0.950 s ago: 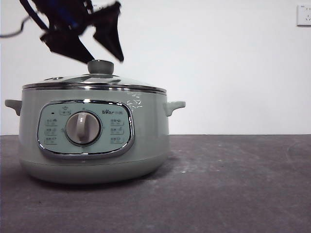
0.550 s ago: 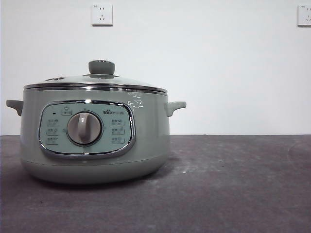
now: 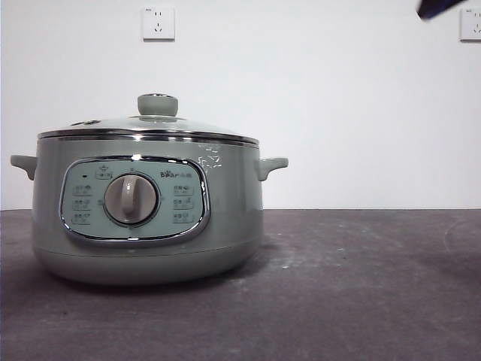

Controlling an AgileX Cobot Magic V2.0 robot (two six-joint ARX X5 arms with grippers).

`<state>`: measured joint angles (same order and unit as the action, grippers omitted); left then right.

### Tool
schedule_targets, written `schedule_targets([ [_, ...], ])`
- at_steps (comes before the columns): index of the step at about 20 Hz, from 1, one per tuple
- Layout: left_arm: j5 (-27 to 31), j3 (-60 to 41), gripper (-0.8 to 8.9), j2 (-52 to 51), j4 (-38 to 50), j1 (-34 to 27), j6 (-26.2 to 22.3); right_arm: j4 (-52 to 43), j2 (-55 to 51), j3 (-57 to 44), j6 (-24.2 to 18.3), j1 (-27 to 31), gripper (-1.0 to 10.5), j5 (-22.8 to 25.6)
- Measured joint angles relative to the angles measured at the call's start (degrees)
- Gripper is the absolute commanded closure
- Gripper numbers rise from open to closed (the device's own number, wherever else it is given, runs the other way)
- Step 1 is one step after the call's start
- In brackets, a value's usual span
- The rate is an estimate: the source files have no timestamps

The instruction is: Pick up the potato,open the lid,put the potato in the pot,close the lid

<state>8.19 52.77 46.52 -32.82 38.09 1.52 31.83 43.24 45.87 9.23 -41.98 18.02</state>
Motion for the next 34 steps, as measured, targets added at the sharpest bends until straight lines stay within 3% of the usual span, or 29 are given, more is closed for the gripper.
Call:
schedule_targets([
  [4,0.74,-13.86,8.17,-5.46,8.57,3.17,2.4,-6.19,-5.2,-10.19,1.49,-0.02,9.6,0.11],
  [9,0.66,-14.43,8.17,-4.76,2.32,3.67,6.54,-6.47,-4.94,-10.36,6.86,0.0,9.6,1.6],
  [16,0.68,-14.43,8.17,-4.94,1.95,3.67,6.71,-6.54,-4.92,-10.36,7.5,-0.02,9.6,1.6],
  [18,1.77,-14.43,8.17,-8.02,1.05,2.8,4.74,-6.54,-4.92,-10.36,7.52,-0.02,9.6,1.57],
  [23,1.77,-15.93,8.17,-21.05,4.24,-10.82,2.54,-6.56,-4.92,-10.36,7.52,-0.02,9.6,1.57],
  [28,-2.91,-28.65,8.17,-33.35,12.96,-27.63,2.45,-6.56,-4.92,-10.36,7.52,-0.02,9.6,1.57],
  [34,-3.87,-46.21,8.17,-42.77,23.21,-32.04,2.1,-6.56,-4.92,-10.36,7.52,-0.02,9.6,1.6],
])
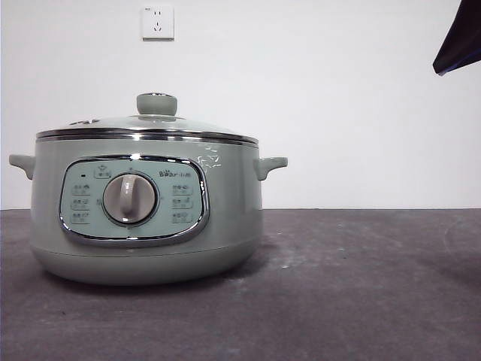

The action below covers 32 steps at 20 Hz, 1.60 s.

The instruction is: Pick up the potato,open the lid,put the potato in the pot,close the lid

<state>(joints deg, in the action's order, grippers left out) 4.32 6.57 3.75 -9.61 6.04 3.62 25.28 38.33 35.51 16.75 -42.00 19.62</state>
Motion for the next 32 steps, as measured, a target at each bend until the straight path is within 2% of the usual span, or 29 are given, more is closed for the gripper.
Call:
schedule_targets([
  [4,-0.02,-5.53,8.17,-3.43,0.26,0.0,0.0,0.0,0.0,0.0,0.0,0.0,9.6,0.0],
  [28,-0.2,-5.53,8.17,-3.48,-0.83,0.0,-0.15,1.75,-1.51,-0.04,-0.9,0.68,9.6,0.02],
  [30,-0.2,-5.53,8.17,-3.48,-0.83,0.0,-0.15,-0.11,-4.85,-0.55,-3.69,3.82,9.6,-2.78],
  [32,-0.2,-5.53,8.17,-3.48,-0.83,0.0,-0.15,-4.07,-8.68,-3.21,-7.52,10.1,9.6,-10.45],
])
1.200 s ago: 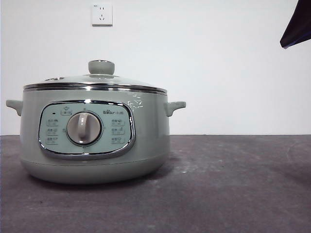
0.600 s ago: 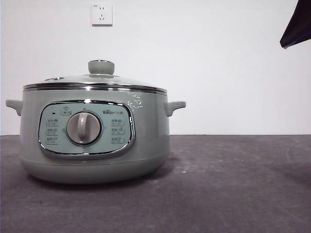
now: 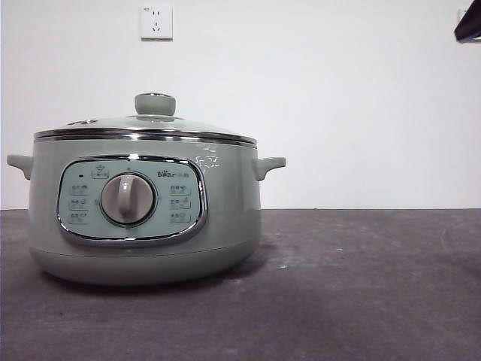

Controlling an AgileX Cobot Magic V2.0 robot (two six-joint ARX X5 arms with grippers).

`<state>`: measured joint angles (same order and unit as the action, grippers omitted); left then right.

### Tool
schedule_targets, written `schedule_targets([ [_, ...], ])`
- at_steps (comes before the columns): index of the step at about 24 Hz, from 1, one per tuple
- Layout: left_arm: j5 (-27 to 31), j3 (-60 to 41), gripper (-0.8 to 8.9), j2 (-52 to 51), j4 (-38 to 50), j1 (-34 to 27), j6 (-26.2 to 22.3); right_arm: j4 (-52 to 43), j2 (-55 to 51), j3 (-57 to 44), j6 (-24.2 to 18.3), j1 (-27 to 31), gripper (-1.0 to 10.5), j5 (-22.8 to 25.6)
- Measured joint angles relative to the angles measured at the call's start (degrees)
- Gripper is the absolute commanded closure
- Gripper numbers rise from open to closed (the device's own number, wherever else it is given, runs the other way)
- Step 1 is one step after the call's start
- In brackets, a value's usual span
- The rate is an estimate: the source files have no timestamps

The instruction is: Pick up the potato,open the lid,put the potato in the pot,close the lid

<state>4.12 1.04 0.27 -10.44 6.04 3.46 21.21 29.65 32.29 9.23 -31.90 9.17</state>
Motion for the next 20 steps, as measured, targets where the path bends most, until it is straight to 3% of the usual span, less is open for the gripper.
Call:
schedule_targets([
  [2,0.0,0.0,8.17,0.0,0.0,0.0,0.0,-4.55,-4.55,-5.16,-2.62,8.28,9.6,-9.42],
  [4,0.0,0.0,8.17,0.0,0.0,0.0,0.0,-9.25,-9.18,-10.6,-3.58,16.11,9.6,-14.93],
  [7,0.0,0.0,8.17,0.0,0.0,0.0,0.0,-13.27,-15.32,-17.62,-4.13,22.86,9.6,-16.24],
  [20,0.0,0.0,8.17,0.0,0.0,0.0,0.0,-12.52,-27.23,-29.97,-4.07,24.79,9.6,-16.15],
])
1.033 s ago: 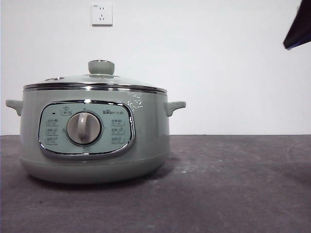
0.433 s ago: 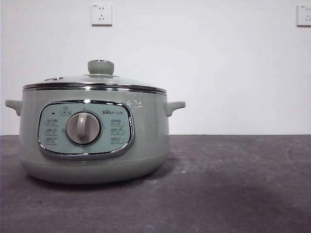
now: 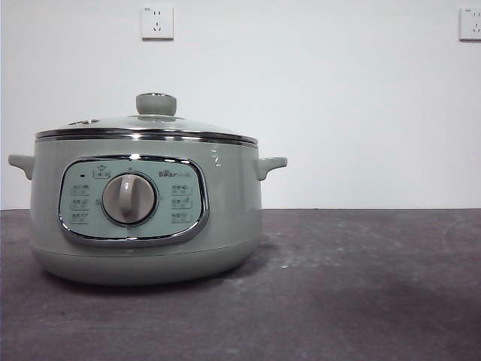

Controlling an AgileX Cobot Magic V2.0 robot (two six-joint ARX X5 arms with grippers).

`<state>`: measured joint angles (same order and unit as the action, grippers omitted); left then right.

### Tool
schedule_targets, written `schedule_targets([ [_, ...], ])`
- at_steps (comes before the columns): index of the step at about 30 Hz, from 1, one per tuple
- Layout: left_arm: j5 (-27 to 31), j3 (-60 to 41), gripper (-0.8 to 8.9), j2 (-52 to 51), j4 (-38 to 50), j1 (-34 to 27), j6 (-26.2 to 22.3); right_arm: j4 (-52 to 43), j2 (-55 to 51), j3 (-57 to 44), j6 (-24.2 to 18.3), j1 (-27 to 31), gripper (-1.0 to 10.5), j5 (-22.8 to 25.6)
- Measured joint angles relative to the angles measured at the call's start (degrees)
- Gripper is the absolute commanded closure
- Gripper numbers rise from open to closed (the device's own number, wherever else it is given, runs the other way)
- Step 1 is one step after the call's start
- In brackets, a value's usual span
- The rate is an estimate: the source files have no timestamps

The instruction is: Pick up the potato,open the lid,put the potato in the pot,close the lid

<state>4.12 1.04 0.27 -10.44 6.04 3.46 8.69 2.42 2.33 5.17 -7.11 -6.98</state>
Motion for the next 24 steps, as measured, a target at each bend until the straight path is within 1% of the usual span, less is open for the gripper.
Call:
schedule_targets([
  [8,0.0,0.0,8.17,0.0,0.0,0.0,0.0,1.05,-2.19,-1.22,1.49,0.0,9.6,0.33],
  [11,0.0,0.0,8.17,0.0,0.0,0.0,0.0,1.09,-2.19,-1.22,1.68,0.0,9.6,0.98],
  [24,0.0,0.0,8.17,0.0,0.0,0.0,0.0,1.09,-2.19,-1.22,1.9,0.0,9.6,1.16],
])
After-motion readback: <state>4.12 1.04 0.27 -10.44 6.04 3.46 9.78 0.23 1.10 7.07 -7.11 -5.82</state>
